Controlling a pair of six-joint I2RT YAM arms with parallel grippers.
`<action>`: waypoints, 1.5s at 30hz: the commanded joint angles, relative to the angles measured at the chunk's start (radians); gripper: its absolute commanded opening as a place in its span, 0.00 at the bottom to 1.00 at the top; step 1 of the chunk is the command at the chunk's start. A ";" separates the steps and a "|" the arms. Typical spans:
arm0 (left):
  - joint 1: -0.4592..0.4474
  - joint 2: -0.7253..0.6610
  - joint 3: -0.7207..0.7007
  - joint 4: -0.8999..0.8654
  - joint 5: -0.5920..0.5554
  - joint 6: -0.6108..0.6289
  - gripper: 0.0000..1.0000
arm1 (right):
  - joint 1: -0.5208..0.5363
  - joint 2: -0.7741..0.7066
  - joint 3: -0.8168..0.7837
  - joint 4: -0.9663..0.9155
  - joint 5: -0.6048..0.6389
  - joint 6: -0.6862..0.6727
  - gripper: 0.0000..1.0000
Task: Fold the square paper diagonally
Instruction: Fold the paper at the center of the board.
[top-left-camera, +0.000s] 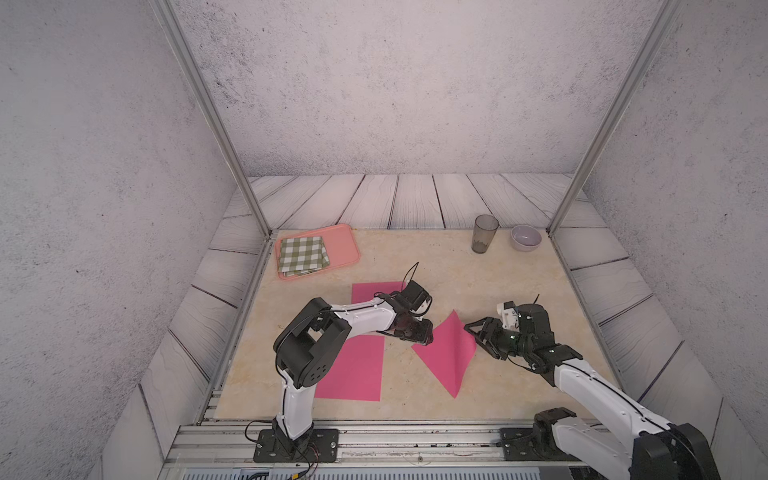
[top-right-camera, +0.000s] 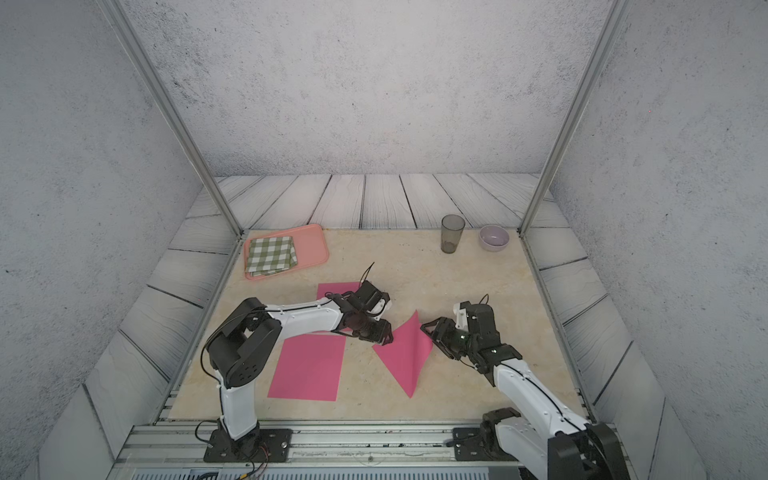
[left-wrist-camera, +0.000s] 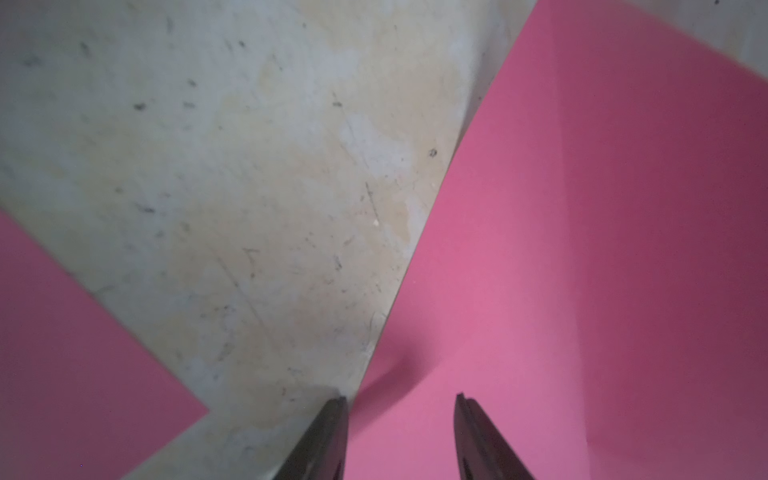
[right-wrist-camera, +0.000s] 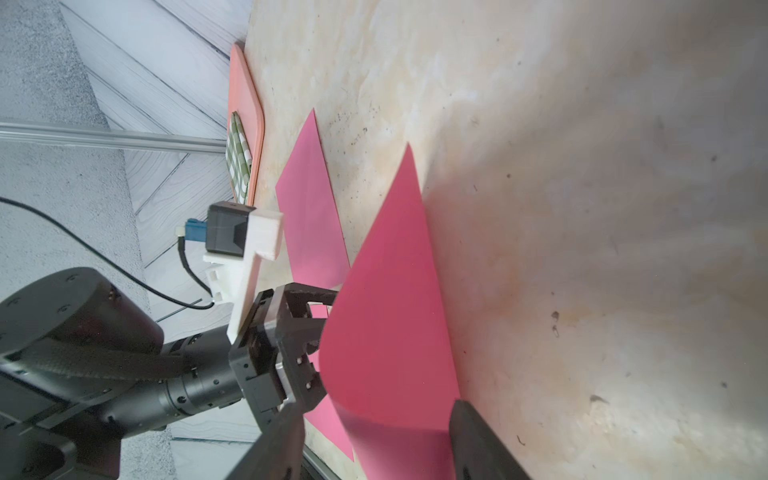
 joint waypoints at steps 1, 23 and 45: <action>-0.004 0.100 -0.052 -0.117 -0.014 0.010 0.48 | 0.009 0.001 -0.009 -0.072 0.020 -0.042 0.62; -0.006 0.096 -0.043 -0.118 -0.008 0.002 0.47 | 0.069 -0.033 -0.021 -0.177 0.196 -0.079 0.17; -0.050 -0.210 -0.081 -0.113 0.107 -0.063 0.48 | 0.070 -0.010 0.168 -0.583 0.406 -0.326 0.00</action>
